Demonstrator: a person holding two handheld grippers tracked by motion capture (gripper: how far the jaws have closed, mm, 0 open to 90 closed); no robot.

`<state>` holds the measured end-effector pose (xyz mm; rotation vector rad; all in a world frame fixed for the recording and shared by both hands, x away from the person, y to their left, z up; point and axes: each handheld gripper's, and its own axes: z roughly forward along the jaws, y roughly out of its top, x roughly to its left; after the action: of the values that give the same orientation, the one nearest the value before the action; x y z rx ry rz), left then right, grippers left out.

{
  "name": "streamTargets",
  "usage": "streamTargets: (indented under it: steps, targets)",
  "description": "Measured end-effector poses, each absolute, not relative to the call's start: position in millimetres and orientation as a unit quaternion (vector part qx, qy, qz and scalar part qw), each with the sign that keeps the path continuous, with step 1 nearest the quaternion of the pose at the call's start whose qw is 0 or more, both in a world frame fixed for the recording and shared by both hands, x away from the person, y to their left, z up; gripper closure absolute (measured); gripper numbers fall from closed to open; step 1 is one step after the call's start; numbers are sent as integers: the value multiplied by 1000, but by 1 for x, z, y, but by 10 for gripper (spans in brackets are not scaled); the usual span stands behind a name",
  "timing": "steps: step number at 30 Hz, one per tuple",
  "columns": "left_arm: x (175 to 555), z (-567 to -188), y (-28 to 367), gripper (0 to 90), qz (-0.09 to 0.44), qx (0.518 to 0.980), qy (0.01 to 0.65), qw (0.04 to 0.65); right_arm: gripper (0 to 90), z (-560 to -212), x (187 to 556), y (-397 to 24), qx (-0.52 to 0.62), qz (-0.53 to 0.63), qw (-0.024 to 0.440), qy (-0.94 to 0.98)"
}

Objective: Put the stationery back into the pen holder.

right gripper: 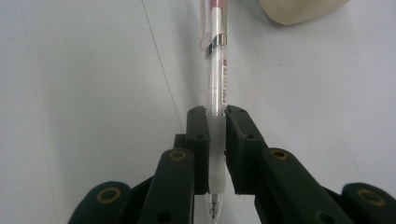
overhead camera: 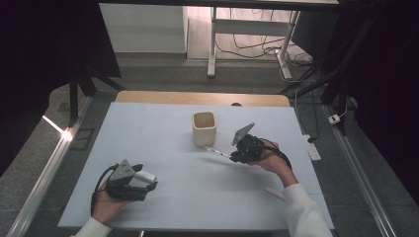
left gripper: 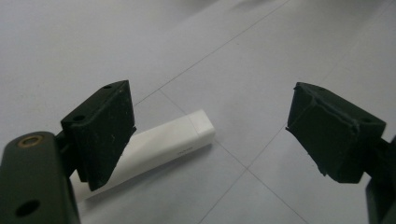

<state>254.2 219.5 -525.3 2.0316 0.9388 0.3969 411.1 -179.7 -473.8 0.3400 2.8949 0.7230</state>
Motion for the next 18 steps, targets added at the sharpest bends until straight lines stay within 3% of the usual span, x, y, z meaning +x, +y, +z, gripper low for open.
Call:
streamTargets:
  steps: [18]
  targets:
    - [258, -526, 217, 146, 162, 811, 376, 418, 795, -466, 373, -192, 162, 299, 90, 936]
